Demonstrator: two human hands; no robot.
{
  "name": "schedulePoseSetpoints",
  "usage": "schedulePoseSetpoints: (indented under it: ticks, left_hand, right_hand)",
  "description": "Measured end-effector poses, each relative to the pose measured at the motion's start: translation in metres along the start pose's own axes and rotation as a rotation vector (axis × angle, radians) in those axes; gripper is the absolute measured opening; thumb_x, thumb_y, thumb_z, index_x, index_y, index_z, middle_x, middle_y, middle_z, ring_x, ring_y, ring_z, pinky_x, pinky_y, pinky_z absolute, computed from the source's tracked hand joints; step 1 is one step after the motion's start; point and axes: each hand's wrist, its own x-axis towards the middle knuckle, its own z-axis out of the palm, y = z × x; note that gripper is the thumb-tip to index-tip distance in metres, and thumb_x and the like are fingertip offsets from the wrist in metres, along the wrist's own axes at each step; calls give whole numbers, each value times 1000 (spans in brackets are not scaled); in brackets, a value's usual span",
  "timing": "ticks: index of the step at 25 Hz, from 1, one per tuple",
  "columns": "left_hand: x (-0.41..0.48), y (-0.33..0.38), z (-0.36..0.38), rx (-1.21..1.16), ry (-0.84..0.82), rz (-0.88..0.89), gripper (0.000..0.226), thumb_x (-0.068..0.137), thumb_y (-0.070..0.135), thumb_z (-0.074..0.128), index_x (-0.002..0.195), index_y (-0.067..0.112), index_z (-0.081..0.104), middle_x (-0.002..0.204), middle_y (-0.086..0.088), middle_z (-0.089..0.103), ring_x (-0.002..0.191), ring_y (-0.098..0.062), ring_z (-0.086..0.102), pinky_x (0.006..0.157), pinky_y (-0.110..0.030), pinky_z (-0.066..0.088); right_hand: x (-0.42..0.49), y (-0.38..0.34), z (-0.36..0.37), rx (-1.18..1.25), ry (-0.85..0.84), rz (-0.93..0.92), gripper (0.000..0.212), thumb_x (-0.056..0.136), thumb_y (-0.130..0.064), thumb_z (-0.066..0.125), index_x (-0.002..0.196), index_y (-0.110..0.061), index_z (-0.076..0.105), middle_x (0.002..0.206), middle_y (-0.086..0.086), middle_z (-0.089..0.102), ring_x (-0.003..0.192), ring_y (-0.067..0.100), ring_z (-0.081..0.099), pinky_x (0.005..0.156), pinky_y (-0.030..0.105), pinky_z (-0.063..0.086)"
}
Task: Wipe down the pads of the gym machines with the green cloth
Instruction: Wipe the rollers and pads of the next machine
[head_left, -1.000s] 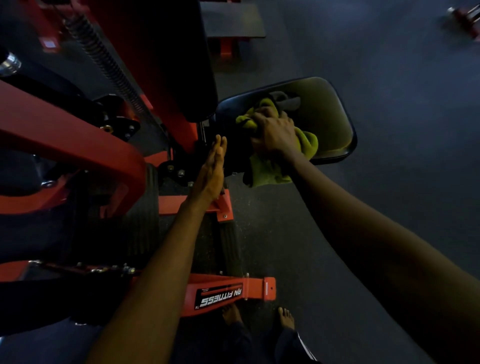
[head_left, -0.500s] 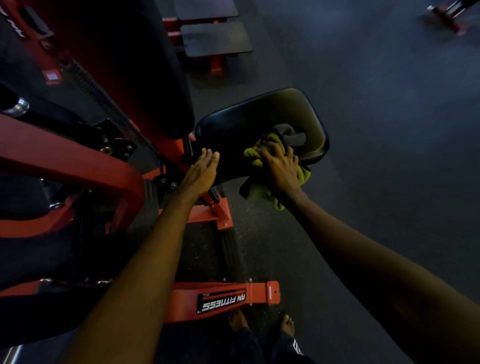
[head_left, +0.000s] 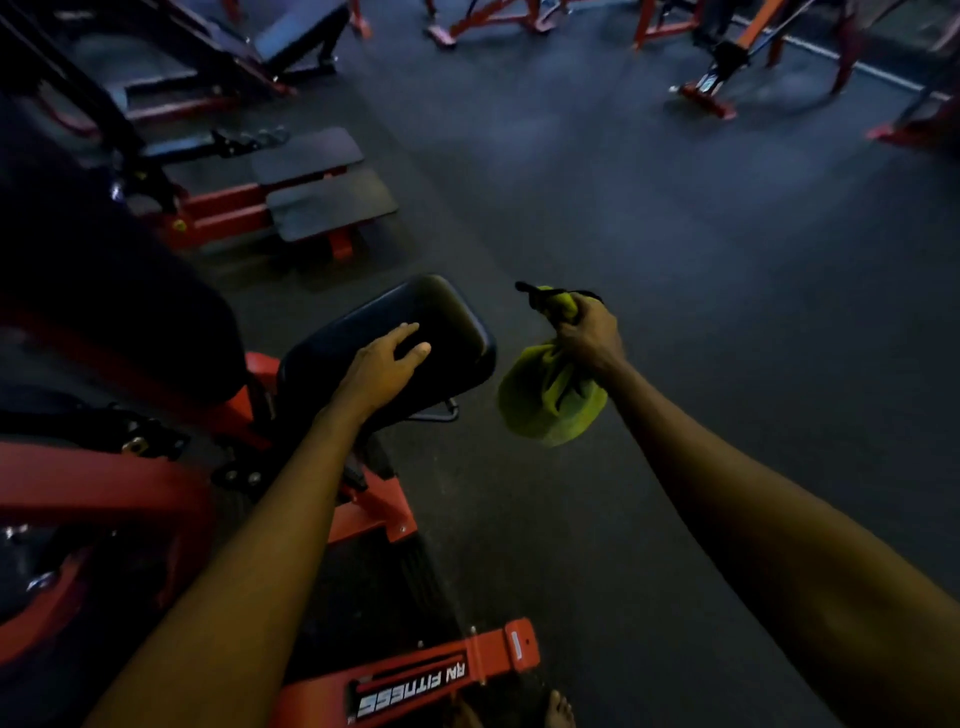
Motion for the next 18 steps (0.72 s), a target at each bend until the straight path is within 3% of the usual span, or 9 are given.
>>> schedulePoseSetpoints:
  ticks: [5, 9, 13, 18]
  left_hand:
    - [27, 124, 50, -21, -70, 115, 47, 99, 46, 56, 144, 31, 52, 138, -14, 60, 127, -32, 56, 108, -38, 42]
    - [36, 234, 98, -39, -63, 300, 45, 99, 37, 59, 142, 24, 56, 146, -7, 54, 135, -25, 49, 107, -31, 38]
    - [39, 321, 144, -26, -131, 492, 45, 100, 36, 60, 142, 21, 56, 146, -4, 55, 137, -22, 49, 107, -30, 38]
    - [26, 411, 198, -34, -251, 637, 44, 100, 36, 59, 141, 22, 57, 147, -5, 53, 136, -23, 48, 108, -32, 37]
  right_hand:
    - [2, 37, -148, 41, 190, 73, 22, 101, -23, 64, 117, -11, 71, 106, 3, 64, 92, 21, 58, 76, 32, 42]
    - [-15, 68, -250, 87, 329, 139, 16, 101, -25, 64, 109, -13, 70, 95, 2, 64, 86, 21, 60, 68, 27, 40]
    - [-48, 95, -336, 45, 469, 196, 26, 100, -33, 64, 118, -14, 65, 100, 4, 65, 87, 22, 59, 72, 31, 40]
    - [-111, 129, -432, -32, 657, 308, 29, 97, -38, 67, 113, -15, 64, 101, 4, 65, 93, 22, 59, 76, 30, 40]
